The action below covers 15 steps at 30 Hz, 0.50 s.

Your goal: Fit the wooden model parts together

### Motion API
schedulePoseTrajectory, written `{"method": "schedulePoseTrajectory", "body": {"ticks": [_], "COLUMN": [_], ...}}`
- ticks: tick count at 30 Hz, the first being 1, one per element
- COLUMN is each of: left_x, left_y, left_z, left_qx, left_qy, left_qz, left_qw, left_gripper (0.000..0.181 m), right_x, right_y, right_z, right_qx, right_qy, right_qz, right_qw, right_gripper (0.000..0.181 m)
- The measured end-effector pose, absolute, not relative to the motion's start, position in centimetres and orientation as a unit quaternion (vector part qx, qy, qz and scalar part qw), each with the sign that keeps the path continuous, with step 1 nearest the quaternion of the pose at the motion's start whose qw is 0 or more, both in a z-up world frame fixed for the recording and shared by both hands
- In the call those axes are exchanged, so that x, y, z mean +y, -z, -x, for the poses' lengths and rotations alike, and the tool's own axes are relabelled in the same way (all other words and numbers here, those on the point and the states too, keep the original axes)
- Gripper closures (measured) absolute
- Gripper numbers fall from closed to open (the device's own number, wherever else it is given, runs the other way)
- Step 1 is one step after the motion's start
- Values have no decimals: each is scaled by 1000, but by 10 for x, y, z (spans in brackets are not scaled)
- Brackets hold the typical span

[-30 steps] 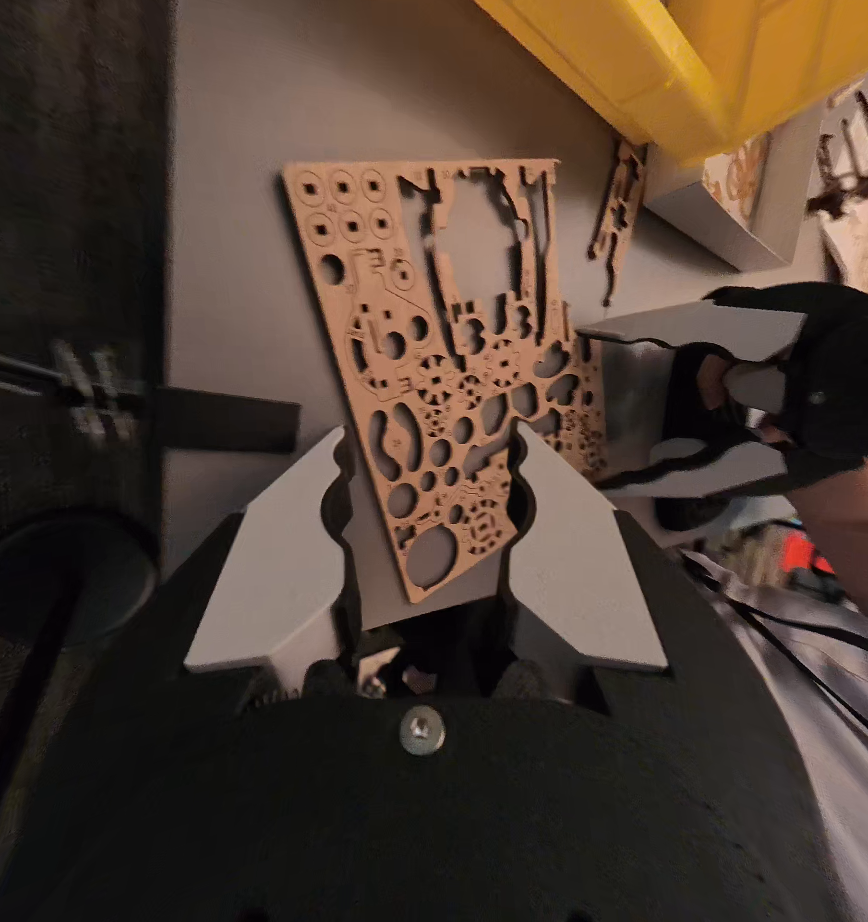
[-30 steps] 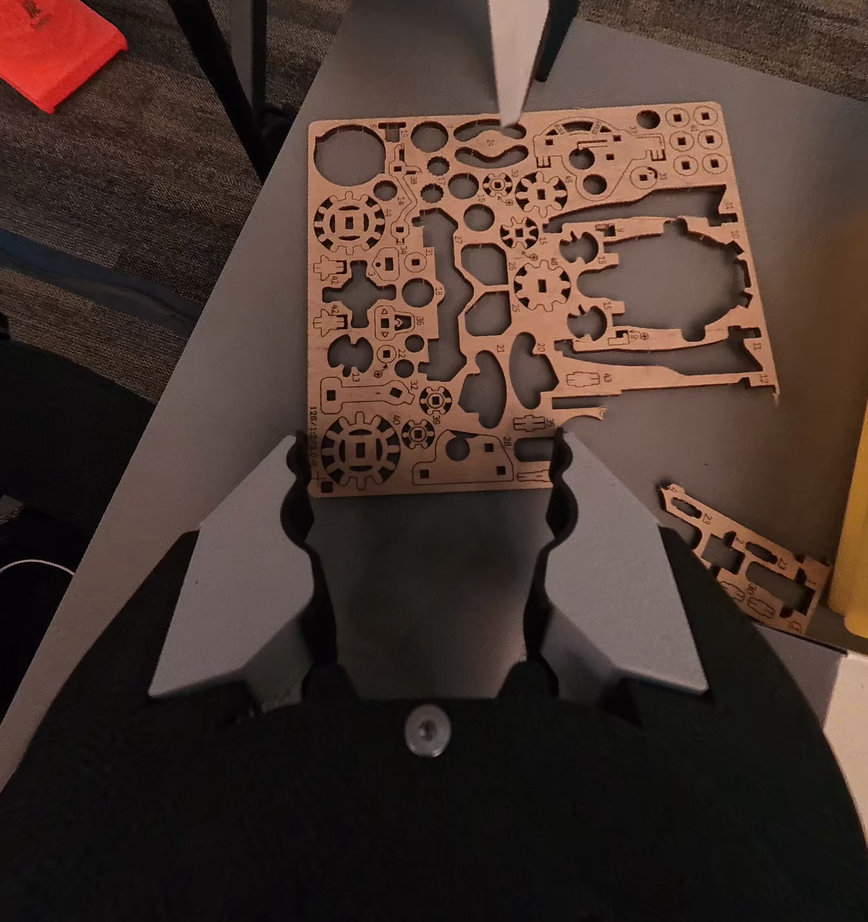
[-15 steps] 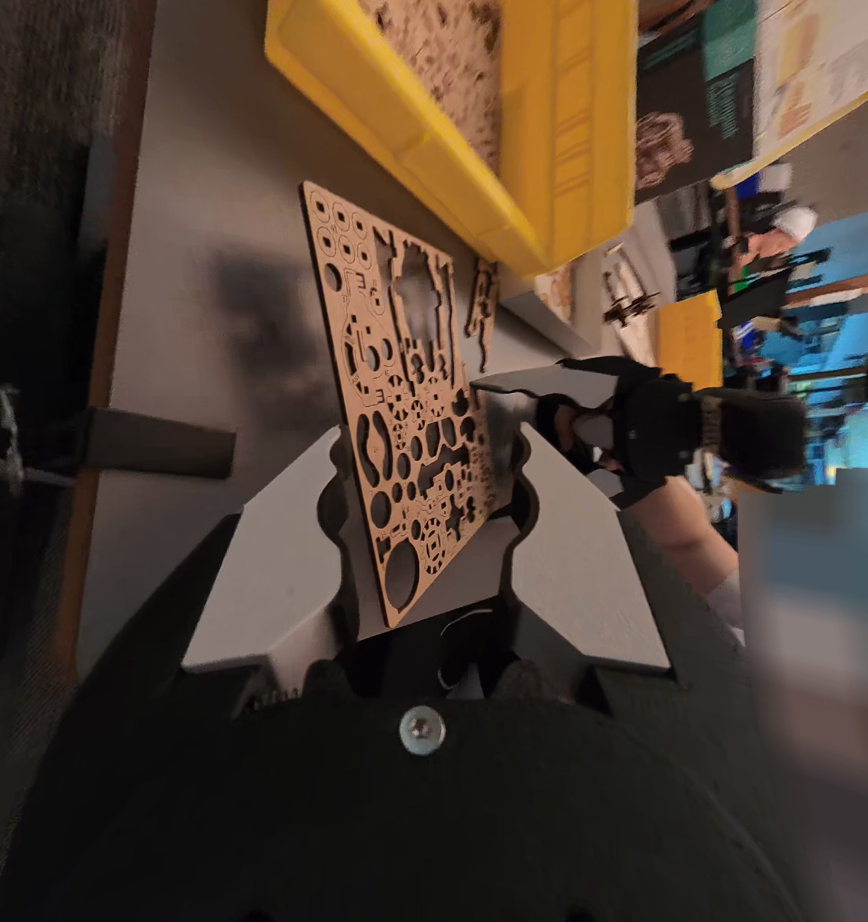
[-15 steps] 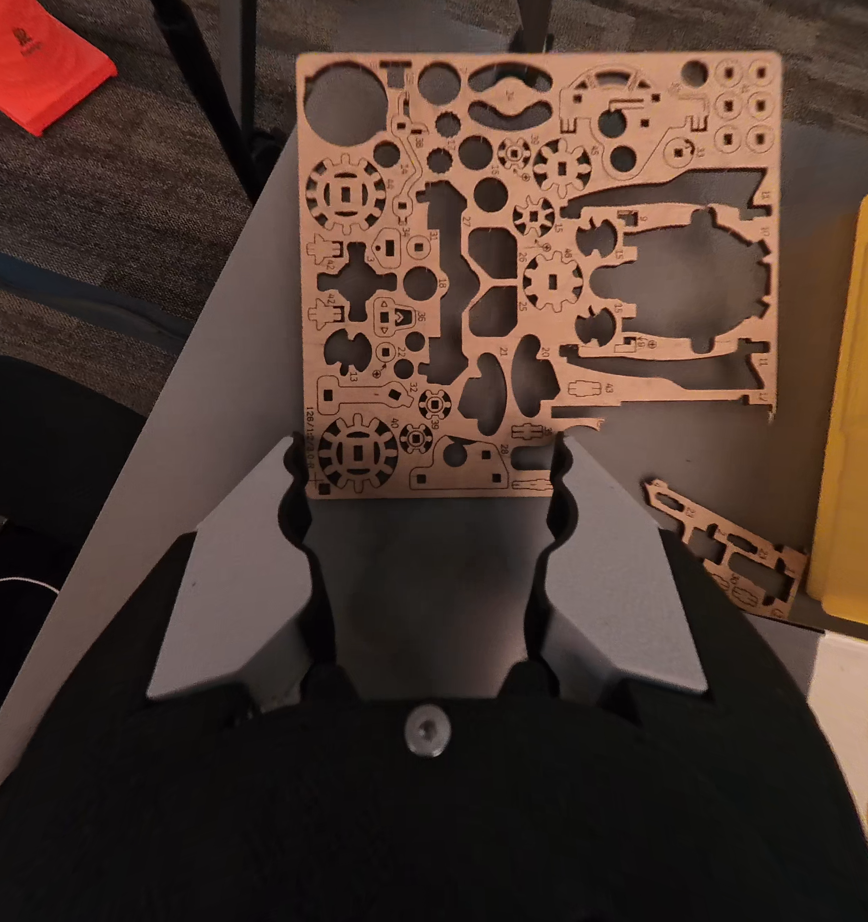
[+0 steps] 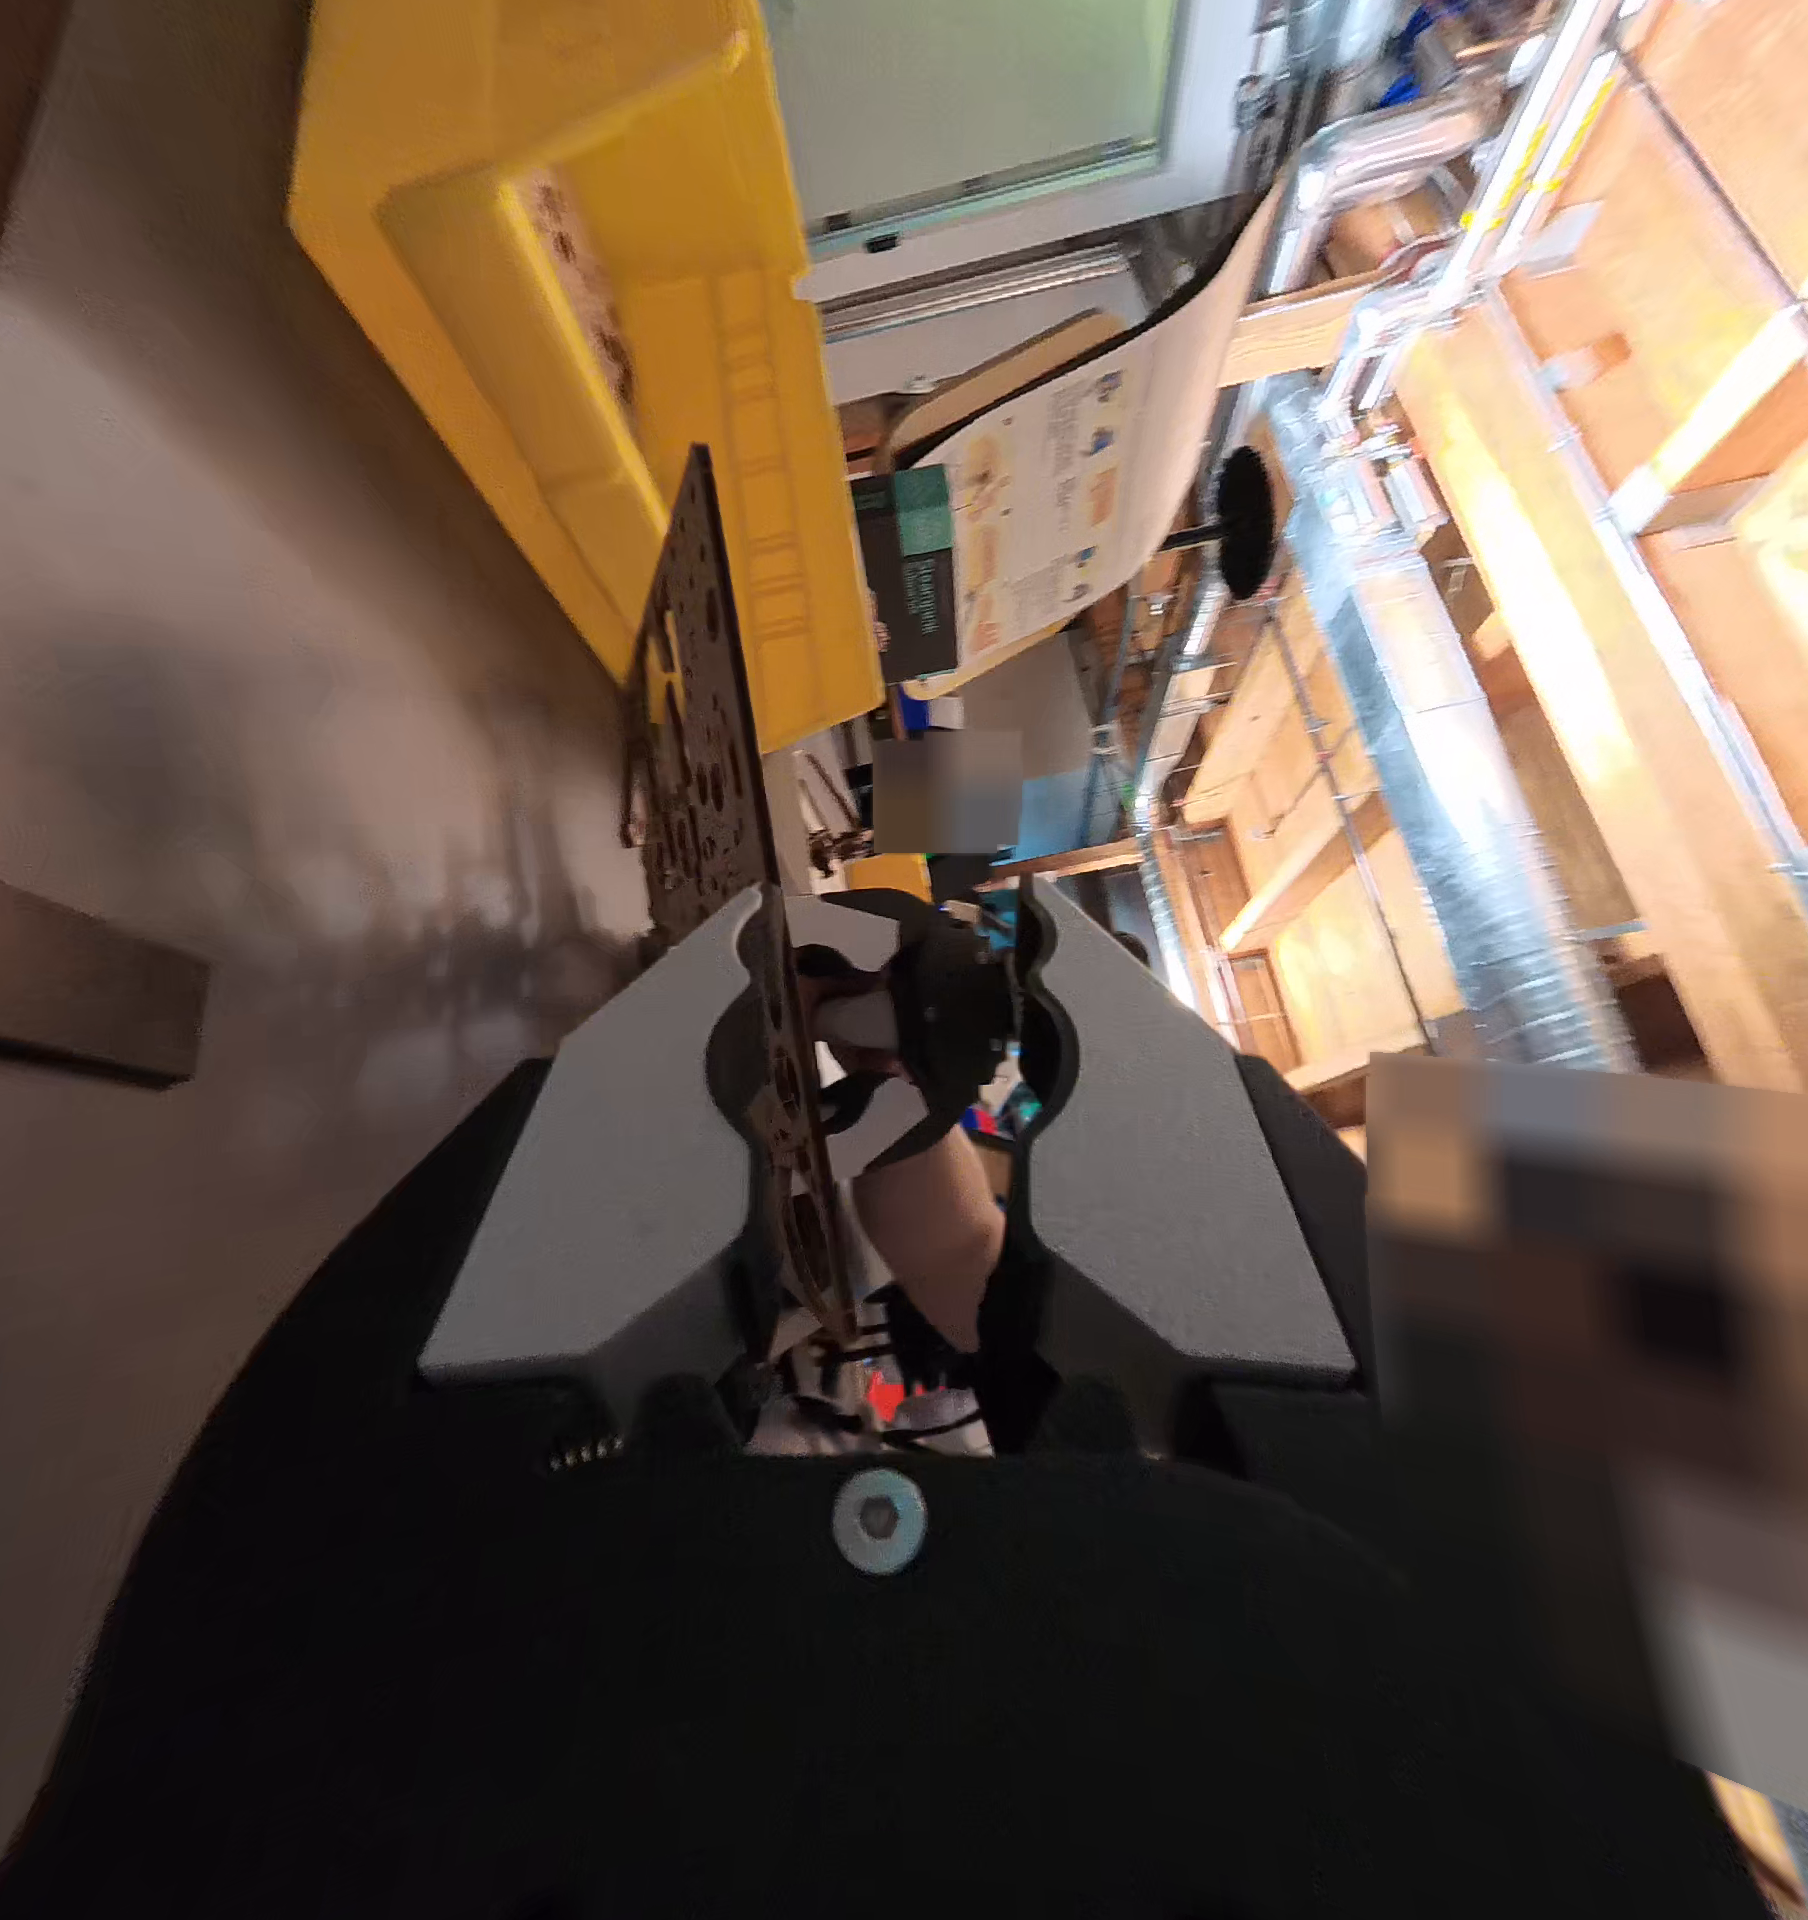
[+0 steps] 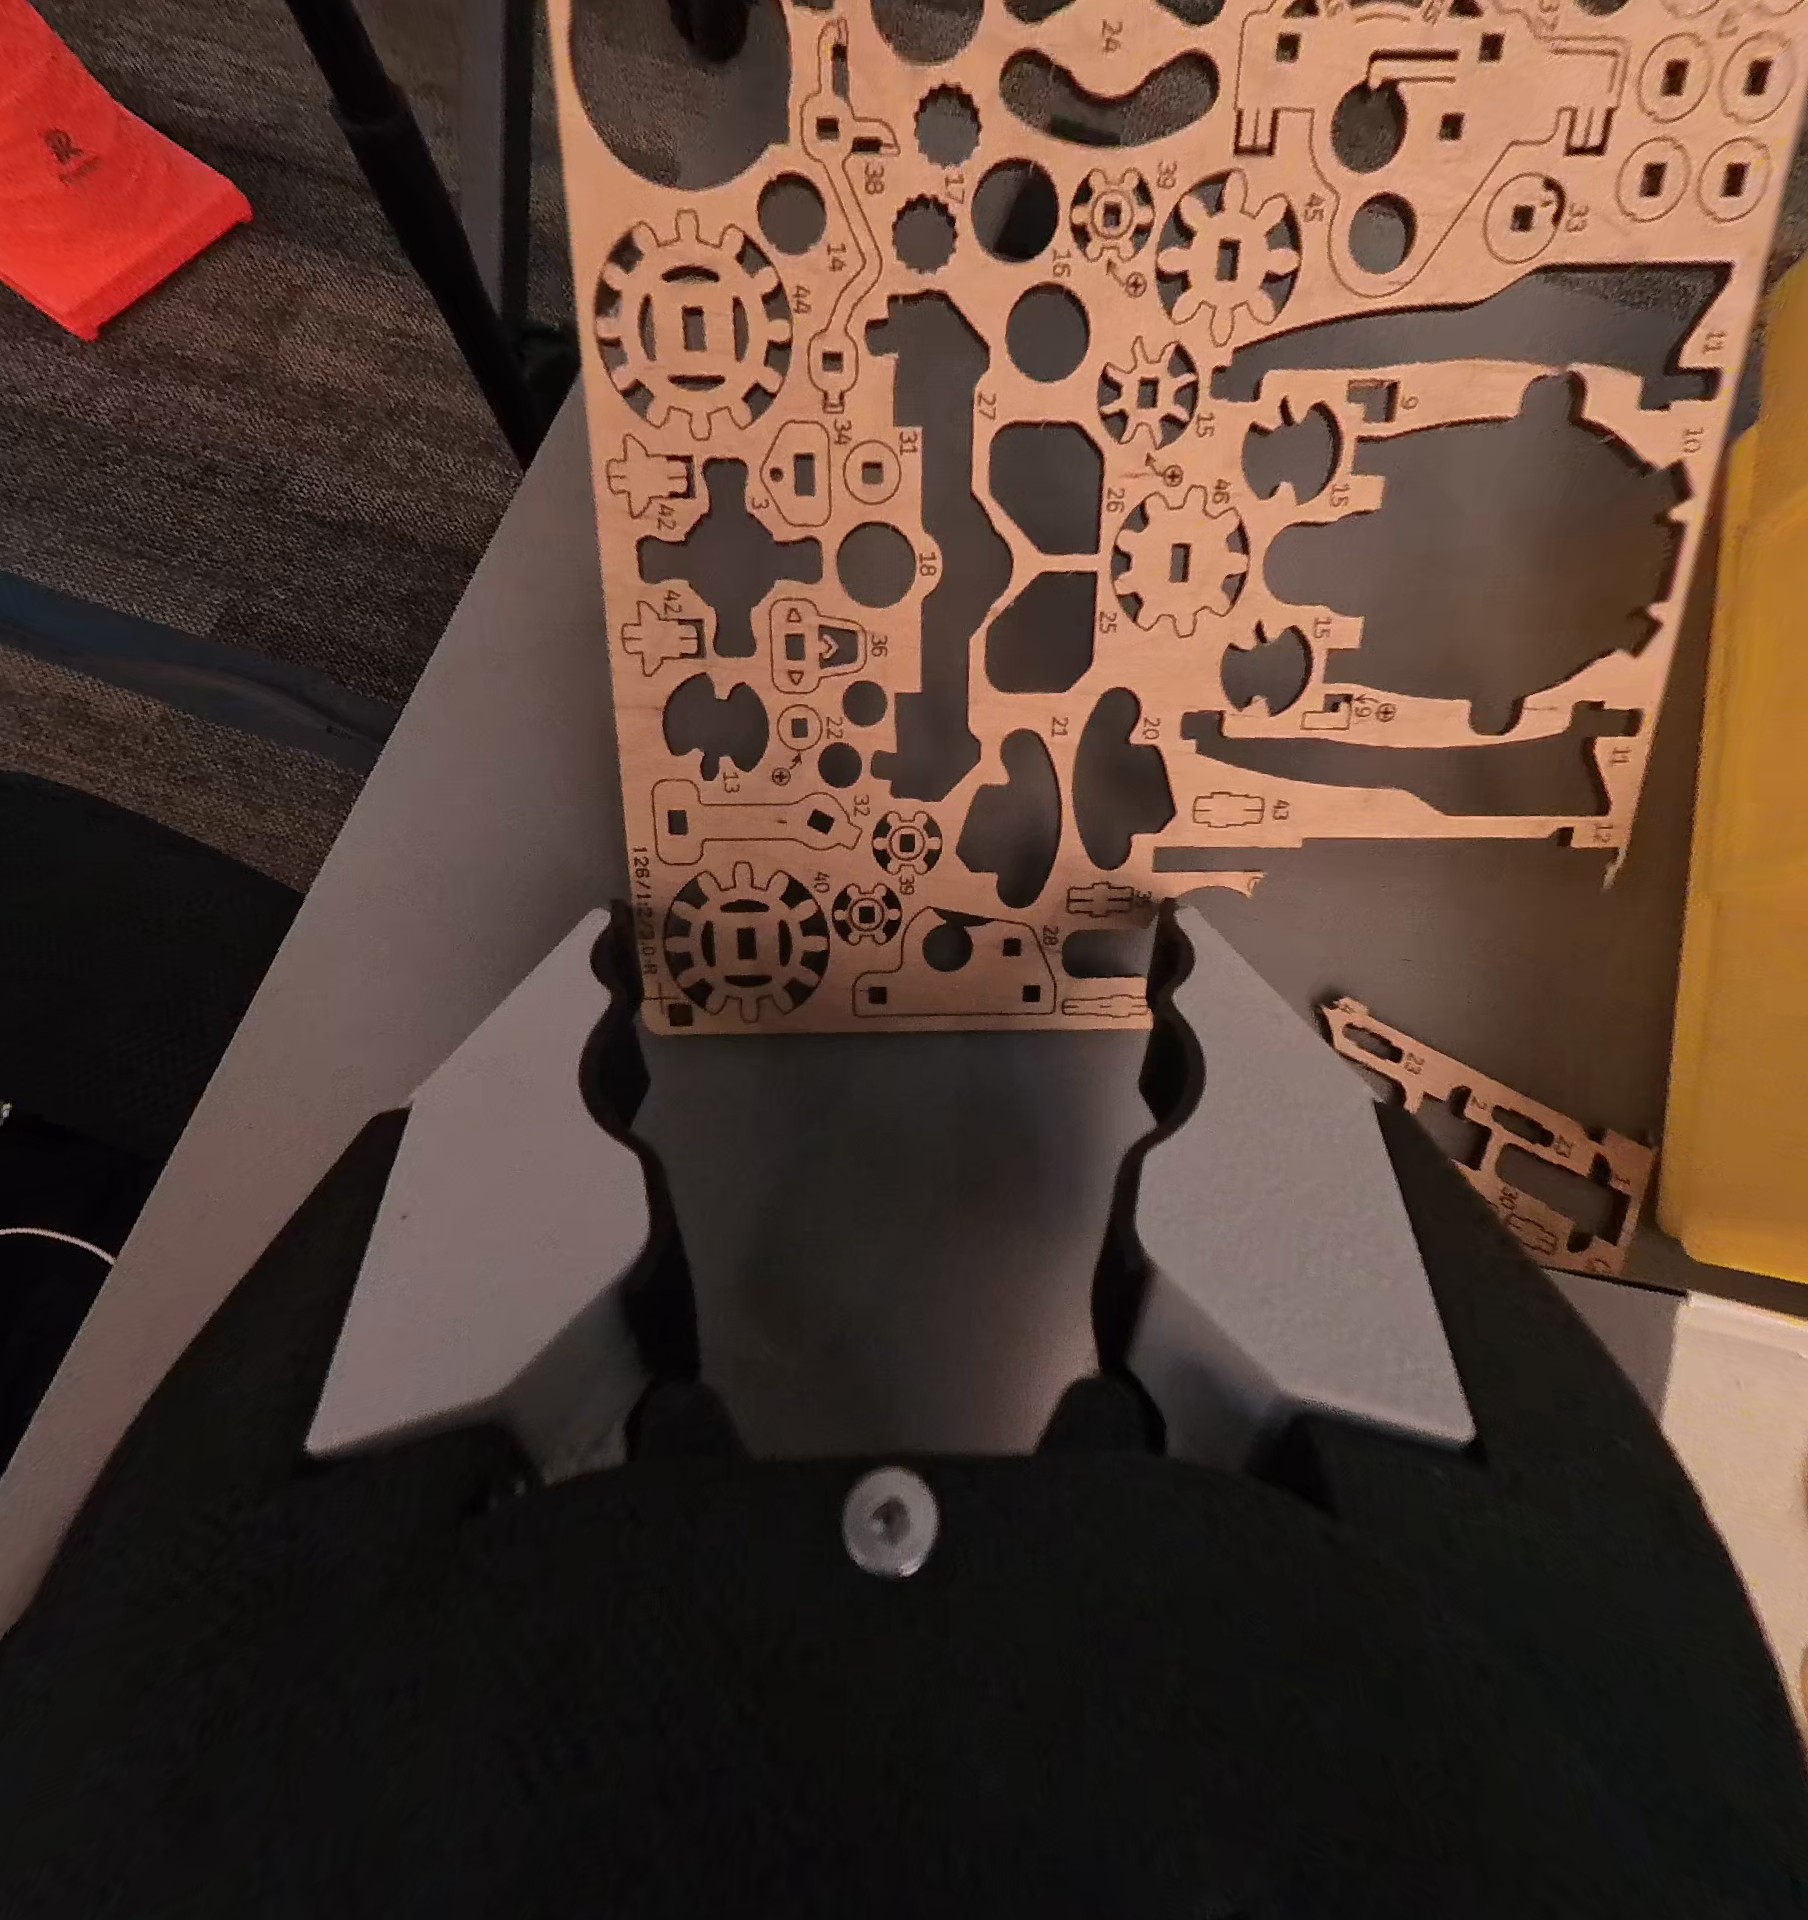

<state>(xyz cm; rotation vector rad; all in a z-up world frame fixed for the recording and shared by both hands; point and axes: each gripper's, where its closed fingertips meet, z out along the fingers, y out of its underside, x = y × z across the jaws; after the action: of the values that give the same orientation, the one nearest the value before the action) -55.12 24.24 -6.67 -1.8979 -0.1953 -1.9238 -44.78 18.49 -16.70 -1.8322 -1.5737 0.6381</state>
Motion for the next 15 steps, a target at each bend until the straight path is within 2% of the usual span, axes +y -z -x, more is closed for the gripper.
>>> {"method": "schedulePoseTrajectory", "body": {"ticks": [5, 8, 9, 11, 12, 15], "left_x": [232, 227, 225, 225, 225, 228], "left_y": [44, 60, 61, 67, 69, 78], "left_z": [537, 517, 513, 508, 508, 514], "left_qx": [-56, -27, -21, -3, 4, 25], "left_qy": [763, 732, 730, 705, 689, 637], "left_qz": [618, 660, 665, 689, 704, 747], "left_qw": [183, 166, 160, 167, 174, 188], "left_gripper": [143, 126, 126, 142, 152, 161], "right_x": [182, 181, 181, 180, 179, 179], "right_y": [163, 164, 165, 165, 165, 167], "right_z": [449, 450, 450, 450, 450, 450], "right_qx": [-602, -612, -615, -620, -624, -631], "right_qy": [-252, -241, -234, -227, -227, -211], "right_qz": [685, 679, 677, 673, 668, 663], "right_qw": [325, 328, 329, 334, 336, 342], "right_gripper": [84, 85, 85, 86, 92, 102]}}
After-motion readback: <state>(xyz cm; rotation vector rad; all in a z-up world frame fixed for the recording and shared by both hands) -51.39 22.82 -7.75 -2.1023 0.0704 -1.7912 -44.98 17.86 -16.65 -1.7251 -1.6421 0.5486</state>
